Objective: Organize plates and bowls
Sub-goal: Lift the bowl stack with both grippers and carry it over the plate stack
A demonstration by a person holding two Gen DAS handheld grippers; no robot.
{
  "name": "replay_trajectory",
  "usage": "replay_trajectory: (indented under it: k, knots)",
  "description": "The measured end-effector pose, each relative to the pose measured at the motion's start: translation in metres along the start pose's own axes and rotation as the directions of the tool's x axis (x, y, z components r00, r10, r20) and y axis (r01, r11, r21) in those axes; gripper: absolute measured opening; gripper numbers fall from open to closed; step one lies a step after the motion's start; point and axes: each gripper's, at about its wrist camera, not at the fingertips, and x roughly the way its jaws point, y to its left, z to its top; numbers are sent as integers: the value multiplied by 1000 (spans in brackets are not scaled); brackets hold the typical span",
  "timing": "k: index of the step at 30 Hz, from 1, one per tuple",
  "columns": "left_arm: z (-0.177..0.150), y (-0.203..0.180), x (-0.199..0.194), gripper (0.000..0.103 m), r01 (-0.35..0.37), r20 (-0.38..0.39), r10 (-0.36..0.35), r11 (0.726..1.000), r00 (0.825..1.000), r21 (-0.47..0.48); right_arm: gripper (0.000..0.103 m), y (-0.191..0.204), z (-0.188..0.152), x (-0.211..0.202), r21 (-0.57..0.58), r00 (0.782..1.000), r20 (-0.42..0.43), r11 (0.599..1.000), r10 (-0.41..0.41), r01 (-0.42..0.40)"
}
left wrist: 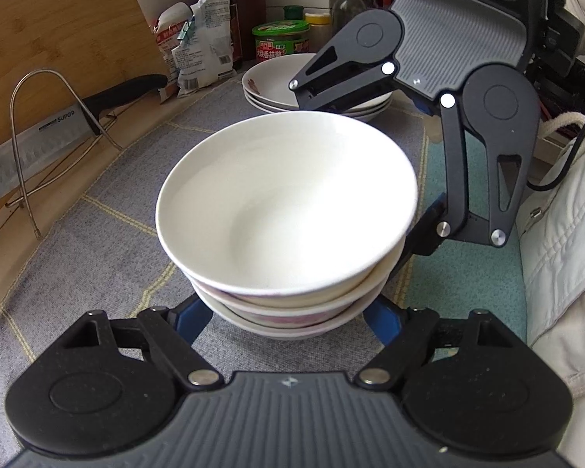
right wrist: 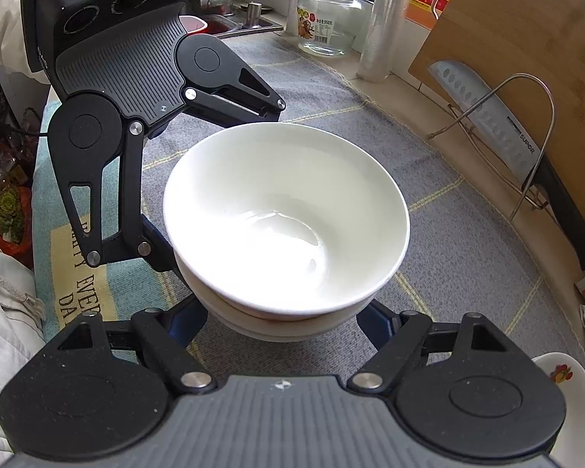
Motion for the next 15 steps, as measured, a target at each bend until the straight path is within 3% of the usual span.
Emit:
replay_trajectory:
  k: [8,15]
  knots:
    - [19,-3,-6,83,-2,2,2,1000,1000,30,86,-1,-2,-20,4,999,13,1000,-31,31]
    - [58,-9,-3,83,15,7,-15,997,1000,79,86,-15,-14,-52,34,997,28,997,-74,73]
